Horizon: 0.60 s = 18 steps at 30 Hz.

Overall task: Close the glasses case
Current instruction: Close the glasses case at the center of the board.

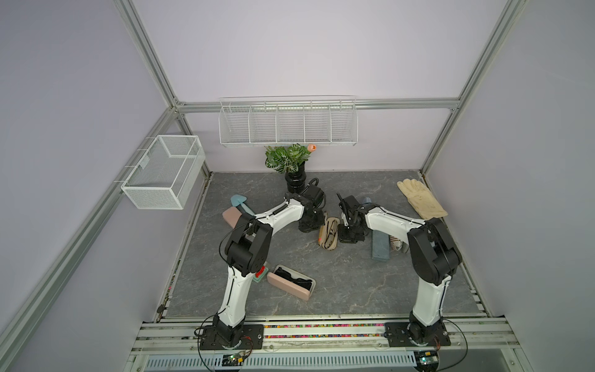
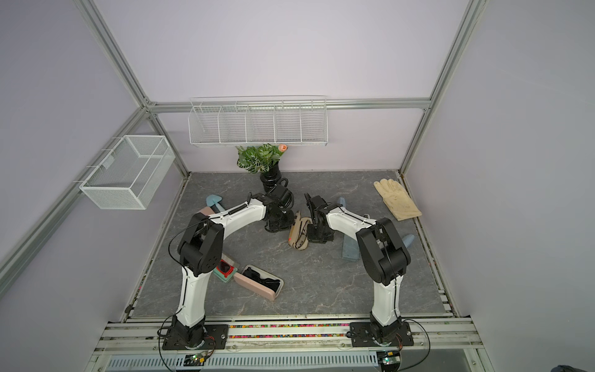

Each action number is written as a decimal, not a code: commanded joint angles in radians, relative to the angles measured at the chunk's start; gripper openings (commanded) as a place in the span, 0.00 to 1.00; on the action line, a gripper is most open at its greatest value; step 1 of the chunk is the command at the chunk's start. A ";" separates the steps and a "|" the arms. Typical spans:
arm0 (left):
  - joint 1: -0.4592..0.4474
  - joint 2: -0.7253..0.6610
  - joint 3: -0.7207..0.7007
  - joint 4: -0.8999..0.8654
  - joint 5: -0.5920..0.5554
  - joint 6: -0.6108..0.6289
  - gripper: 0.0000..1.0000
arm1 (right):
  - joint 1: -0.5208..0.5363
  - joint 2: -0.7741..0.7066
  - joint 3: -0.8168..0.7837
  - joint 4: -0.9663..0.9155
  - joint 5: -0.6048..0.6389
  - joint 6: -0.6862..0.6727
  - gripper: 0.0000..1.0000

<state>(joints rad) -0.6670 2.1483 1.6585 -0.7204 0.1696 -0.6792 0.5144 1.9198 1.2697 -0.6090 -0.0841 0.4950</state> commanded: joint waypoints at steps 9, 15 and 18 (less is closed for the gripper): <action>0.003 0.033 0.026 0.003 0.021 -0.003 0.00 | -0.039 0.053 -0.087 0.302 -0.283 0.094 0.15; 0.003 0.036 0.026 0.003 0.023 -0.001 0.00 | -0.042 0.028 -0.094 0.360 -0.333 0.106 0.15; 0.003 0.037 0.025 0.004 0.023 -0.001 0.00 | -0.042 0.024 -0.083 0.367 -0.348 0.106 0.16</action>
<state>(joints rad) -0.6479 2.1620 1.6585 -0.7357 0.1616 -0.6788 0.4591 1.9339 1.1828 -0.3302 -0.3370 0.5827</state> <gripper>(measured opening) 0.040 0.154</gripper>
